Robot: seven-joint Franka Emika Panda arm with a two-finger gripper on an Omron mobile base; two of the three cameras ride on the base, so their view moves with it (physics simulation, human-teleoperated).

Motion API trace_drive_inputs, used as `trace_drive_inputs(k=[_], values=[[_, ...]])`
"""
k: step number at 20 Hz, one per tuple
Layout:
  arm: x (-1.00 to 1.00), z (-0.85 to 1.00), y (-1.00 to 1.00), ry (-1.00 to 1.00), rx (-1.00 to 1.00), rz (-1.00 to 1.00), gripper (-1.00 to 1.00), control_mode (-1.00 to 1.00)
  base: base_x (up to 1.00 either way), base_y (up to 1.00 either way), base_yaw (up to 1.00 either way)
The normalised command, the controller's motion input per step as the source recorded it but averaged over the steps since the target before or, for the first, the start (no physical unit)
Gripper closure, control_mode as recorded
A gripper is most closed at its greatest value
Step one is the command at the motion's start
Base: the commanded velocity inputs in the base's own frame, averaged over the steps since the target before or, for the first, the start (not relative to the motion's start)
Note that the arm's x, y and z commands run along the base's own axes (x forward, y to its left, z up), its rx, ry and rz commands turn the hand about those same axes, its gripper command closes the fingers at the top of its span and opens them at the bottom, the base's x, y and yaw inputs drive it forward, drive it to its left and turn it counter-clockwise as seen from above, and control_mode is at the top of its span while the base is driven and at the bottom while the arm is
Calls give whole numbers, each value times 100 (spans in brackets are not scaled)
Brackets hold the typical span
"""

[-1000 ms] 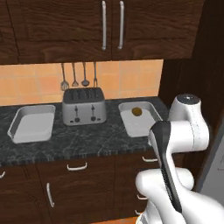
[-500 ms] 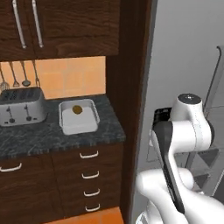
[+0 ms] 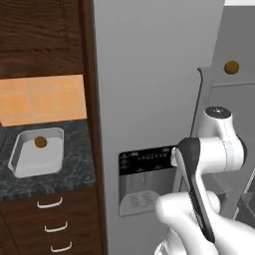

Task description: Place one avocado and one chicken drumstick in each tupperware on the nearby counter, to pack two identical lunches.

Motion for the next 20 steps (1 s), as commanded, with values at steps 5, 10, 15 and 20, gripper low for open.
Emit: trace_drive_inputs(k=[5,10,15,20], values=[[0,0,0,0,0,0,-100,100,25,-58,4],[0,0,0,0,0,0,-100,100,-12,-75,0],[14,0,0,2,0,0,-100,-100,25,-13,1],[98,0,-5,2,0,20,-100,-100,0,0,0]])
